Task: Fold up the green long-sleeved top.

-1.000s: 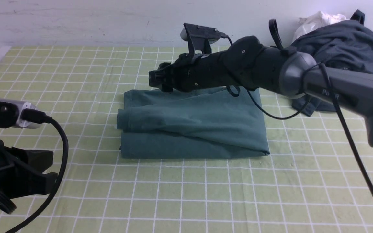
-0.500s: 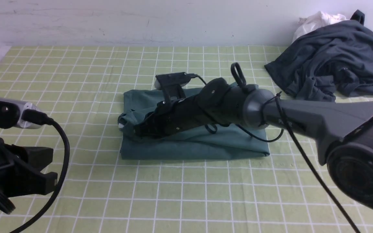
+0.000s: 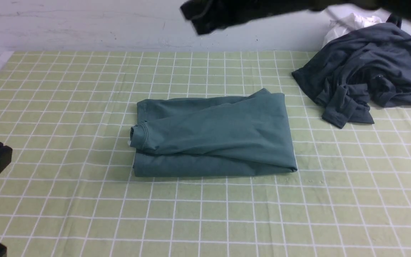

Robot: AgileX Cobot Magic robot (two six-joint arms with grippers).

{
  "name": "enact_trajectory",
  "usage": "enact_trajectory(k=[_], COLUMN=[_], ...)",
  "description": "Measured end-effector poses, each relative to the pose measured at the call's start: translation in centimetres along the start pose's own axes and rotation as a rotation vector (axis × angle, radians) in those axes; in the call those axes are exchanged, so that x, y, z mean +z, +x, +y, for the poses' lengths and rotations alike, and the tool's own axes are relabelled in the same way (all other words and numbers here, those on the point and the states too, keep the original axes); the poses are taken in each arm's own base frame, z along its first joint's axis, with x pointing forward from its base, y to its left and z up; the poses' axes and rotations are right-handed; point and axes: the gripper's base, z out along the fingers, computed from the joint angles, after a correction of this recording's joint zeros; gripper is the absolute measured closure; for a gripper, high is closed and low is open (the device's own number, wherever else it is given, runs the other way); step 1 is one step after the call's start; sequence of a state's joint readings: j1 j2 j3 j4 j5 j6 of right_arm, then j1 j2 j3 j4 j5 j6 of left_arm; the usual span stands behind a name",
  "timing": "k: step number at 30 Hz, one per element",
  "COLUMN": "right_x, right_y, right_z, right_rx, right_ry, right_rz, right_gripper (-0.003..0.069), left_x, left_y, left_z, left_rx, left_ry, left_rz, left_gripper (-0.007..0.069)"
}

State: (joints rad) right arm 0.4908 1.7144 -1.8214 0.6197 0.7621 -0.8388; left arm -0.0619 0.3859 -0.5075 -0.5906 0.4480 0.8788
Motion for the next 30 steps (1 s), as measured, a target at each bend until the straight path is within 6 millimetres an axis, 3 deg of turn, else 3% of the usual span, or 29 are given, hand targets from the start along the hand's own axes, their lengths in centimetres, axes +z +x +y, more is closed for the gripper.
enact_trajectory(k=[2,3,4,7,9,10,14,15,16,18,22,23,24,26,30], right_x=[-6.1,-6.6,-10.6,-16.9,-17.4,-19.1,-19.7,-19.4,-19.4,-19.4,-19.5,-19.5,-19.6,-19.3,-18.9], right_y=[-2.3,-2.5,-3.3,-2.8,-2.0,-0.3,5.7,8.7,9.1,14.6,20.5,21.8,21.8,25.3,29.0], right_z=[-0.2,-0.2,-0.3,0.0,0.1,0.8,3.1,4.1,4.3,6.7,9.4,10.0,10.0,11.5,13.0], right_rx=[-0.067,-0.062,-0.071,0.003,0.018,0.06,0.11,0.129,0.13,0.152,0.181,0.188,0.185,0.234,0.323], right_ry=[0.088,0.091,0.17,0.318,0.34,0.389,0.418,0.406,0.405,0.399,0.401,0.401,0.405,0.386,0.344], right_rz=[-0.007,-0.012,0.006,0.051,0.075,0.104,0.189,0.231,0.235,0.257,0.25,0.253,0.244,0.282,0.363], right_gripper=[0.0672,0.0672,0.0672,0.0672,0.0672,0.0672,0.0672,0.0672,0.0672,0.0672,0.0672,0.0672,0.0672,0.0672,0.0672], left_x=[-0.8,-0.8,-1.2,-1.5,-1.5,-1.5,-1.5,-1.5,-1.5,-1.5,-1.5,-1.5,-1.5,-1.5,-1.5], left_y=[0.1,0.2,0.2,0.1,0.1,0.1,0.1,0.1,0.1,0.1,0.1,0.1,0.1,0.1,0.1], left_z=[-0.2,-0.2,-0.3,-0.4,-0.4,-0.4,-0.4,-0.4,-0.4,-0.4,-0.4,-0.4,-0.4,-0.4,-0.4], left_rx=[0.019,0.02,0.024,0.025,0.025,0.025,0.023,0.023,0.023,0.023,0.023,0.023,0.023,0.023,0.023], left_ry=[-0.017,-0.017,-0.023,-0.027,-0.027,-0.027,-0.027,-0.027,-0.027,-0.027,-0.027,-0.026,-0.026,-0.026,-0.026], left_rz=[-0.033,-0.035,-0.051,-0.068,-0.068,-0.068,-0.068,-0.068,-0.068,-0.068,-0.068,-0.068,-0.068,-0.068,-0.068], left_gripper=[0.0629,0.0629,0.0629,0.0629,0.0629,0.0629,0.0629,0.0629,0.0629,0.0629,0.0629,0.0629,0.0629,0.0629,0.0629])
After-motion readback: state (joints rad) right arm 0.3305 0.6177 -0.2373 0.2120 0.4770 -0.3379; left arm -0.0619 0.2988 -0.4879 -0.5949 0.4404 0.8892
